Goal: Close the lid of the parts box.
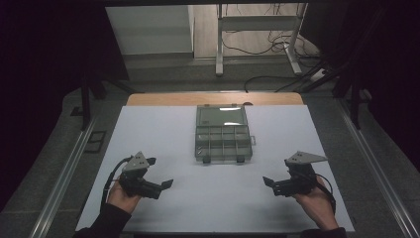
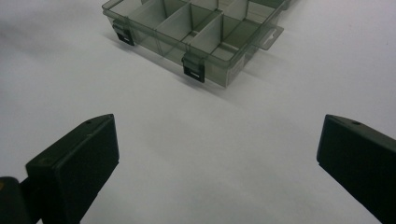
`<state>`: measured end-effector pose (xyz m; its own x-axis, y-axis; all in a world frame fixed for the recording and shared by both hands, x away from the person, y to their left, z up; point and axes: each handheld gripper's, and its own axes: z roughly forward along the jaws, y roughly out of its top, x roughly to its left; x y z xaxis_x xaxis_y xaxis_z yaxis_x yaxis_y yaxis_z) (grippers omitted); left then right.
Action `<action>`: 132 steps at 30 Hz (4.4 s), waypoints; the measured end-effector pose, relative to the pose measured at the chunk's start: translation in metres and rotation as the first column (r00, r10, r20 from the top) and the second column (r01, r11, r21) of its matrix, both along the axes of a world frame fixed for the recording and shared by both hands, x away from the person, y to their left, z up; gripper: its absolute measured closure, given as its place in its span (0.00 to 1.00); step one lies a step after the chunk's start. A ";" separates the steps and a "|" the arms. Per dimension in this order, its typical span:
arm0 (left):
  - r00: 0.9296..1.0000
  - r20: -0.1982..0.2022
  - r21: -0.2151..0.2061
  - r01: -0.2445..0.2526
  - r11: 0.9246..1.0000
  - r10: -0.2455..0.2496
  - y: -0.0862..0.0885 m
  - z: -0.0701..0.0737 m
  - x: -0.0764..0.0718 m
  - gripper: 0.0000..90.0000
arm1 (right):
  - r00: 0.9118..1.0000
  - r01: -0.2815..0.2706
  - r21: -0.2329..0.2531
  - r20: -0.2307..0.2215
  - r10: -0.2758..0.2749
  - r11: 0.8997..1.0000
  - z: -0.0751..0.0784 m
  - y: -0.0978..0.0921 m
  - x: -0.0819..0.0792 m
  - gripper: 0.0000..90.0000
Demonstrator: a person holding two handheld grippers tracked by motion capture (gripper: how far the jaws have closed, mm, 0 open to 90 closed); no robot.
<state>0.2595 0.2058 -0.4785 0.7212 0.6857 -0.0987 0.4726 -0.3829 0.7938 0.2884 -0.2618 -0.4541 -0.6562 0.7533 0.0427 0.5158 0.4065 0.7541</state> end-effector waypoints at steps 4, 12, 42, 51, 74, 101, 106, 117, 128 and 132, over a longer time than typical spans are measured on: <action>1.000 -0.011 -0.002 0.008 1.000 -0.008 -0.004 0.002 0.006 0.00 | 1.000 -0.009 0.016 -0.001 0.009 1.000 0.002 0.007 0.009 0.00; 1.000 -0.023 0.009 0.015 1.000 -0.015 -0.011 0.006 0.025 0.00 | 1.000 -0.007 0.046 -0.016 0.008 0.999 0.005 0.014 0.027 0.00; 0.997 -0.043 0.044 0.059 0.997 -0.057 -0.047 0.004 0.087 0.00 | 0.997 0.012 0.025 -0.073 -0.010 1.000 0.000 0.031 0.084 0.00; 0.997 -0.050 0.057 0.062 0.996 -0.060 -0.051 0.000 0.100 0.01 | 0.996 0.025 0.041 -0.087 -0.022 0.999 -0.001 0.037 0.102 0.00; 0.996 -0.072 0.057 0.054 0.997 -0.050 -0.059 -0.012 0.129 0.01 | 0.987 0.107 0.014 -0.125 -0.104 0.994 -0.005 0.054 0.155 0.00; 0.996 -0.060 0.081 0.075 0.994 -0.070 -0.074 -0.020 0.149 0.02 | 0.956 0.190 -0.065 -0.214 -0.200 0.980 -0.012 0.065 0.217 0.40; 0.995 -0.065 0.069 0.081 0.994 -0.076 -0.070 -0.022 0.146 0.01 | 0.946 0.206 -0.099 -0.236 -0.224 0.974 -0.013 0.070 0.227 0.52; 0.995 -0.066 0.063 0.076 0.995 -0.072 -0.065 -0.023 0.143 0.01 | 0.938 0.207 -0.189 -0.240 -0.250 0.960 -0.023 0.084 0.247 0.77; 0.995 -0.073 0.070 0.075 0.995 -0.070 -0.061 -0.025 0.144 0.01 | 0.924 0.226 -0.194 -0.267 -0.272 0.955 -0.031 0.092 0.257 0.89; 0.995 -0.070 0.070 0.074 0.995 -0.069 -0.061 -0.025 0.144 0.01 | 0.916 0.233 -0.218 -0.276 -0.289 0.948 -0.031 0.095 0.259 0.90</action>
